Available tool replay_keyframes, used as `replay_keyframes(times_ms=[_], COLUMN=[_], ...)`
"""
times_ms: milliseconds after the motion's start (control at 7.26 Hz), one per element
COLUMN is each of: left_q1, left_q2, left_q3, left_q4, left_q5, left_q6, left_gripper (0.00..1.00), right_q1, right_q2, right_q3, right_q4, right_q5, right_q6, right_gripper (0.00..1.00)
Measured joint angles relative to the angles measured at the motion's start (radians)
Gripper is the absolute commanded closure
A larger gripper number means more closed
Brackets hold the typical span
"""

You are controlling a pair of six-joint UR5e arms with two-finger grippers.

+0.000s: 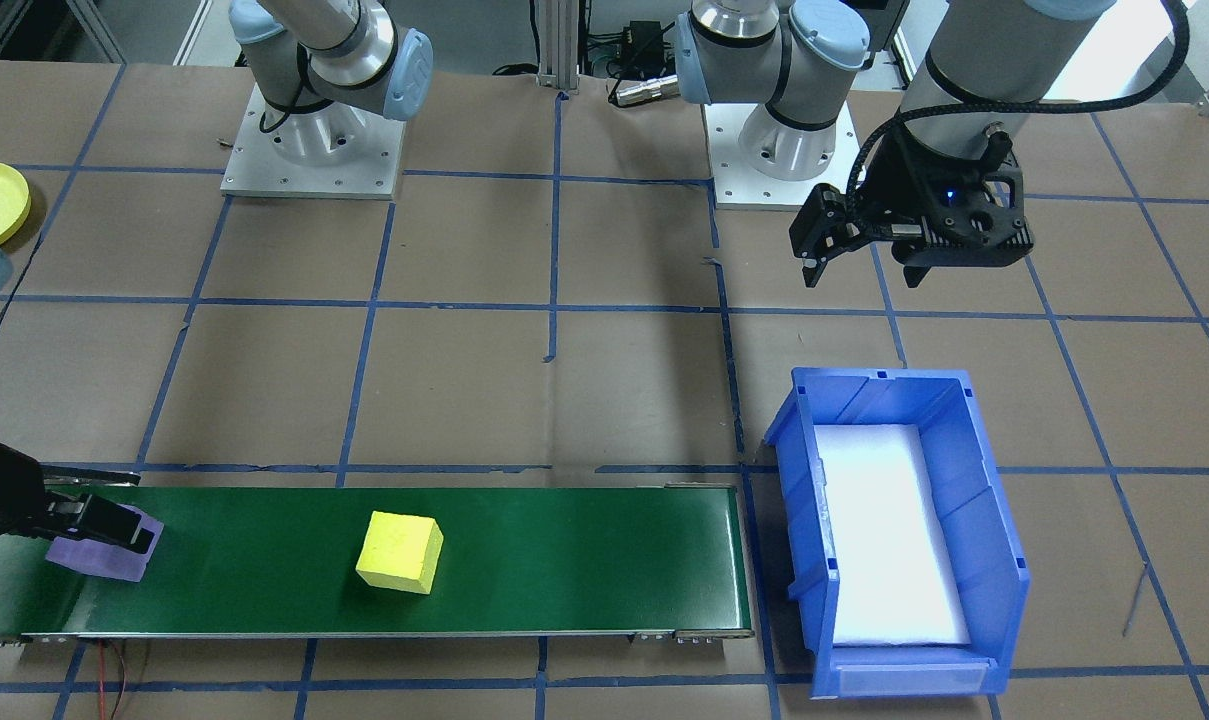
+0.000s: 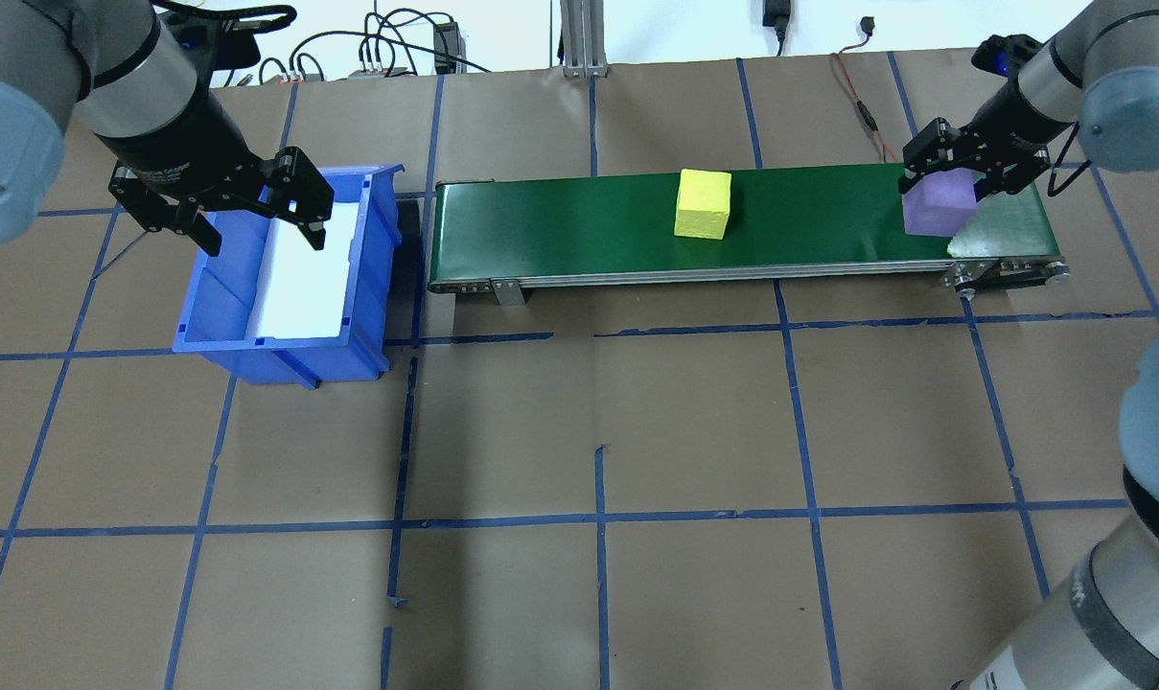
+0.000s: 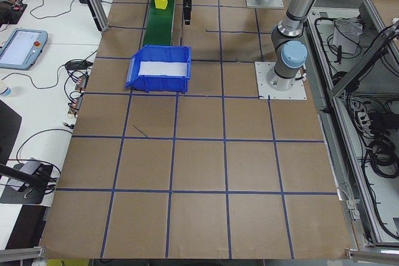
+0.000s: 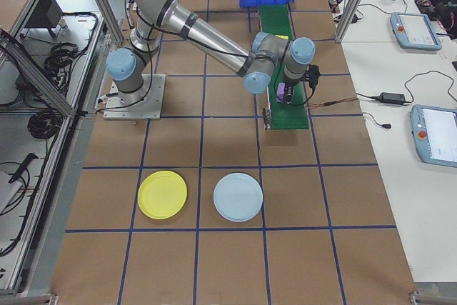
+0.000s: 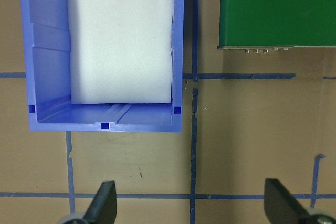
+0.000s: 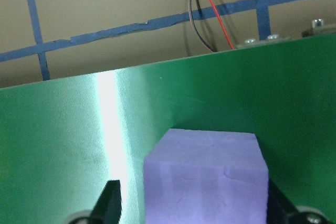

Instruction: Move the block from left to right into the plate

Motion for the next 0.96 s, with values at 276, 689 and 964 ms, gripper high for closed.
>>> replay_keyframes(times_ms=[276, 689, 964], left_q1=[0.000, 0.000, 0.000], left_q2=[0.001, 0.002, 0.002], left_q3=[0.000, -0.001, -0.001], left_q4=[0.000, 0.000, -0.001], left_q5=[0.003, 0.001, 0.002], left_q6=[0.004, 0.005, 0.005], left_gripper=[0.00, 0.00, 0.00], right_q1=[-0.016, -0.032, -0.139], right_q2=[0.000, -0.011, -0.015], right_q3=[0.015, -0.011, -0.042], right_q4=[0.001, 0.004, 0.005], right_q5=[-0.040, -0.133, -0.196], right_q6=[-0.006, -0.019, -0.155], right_gripper=[0.64, 0.63, 0.63])
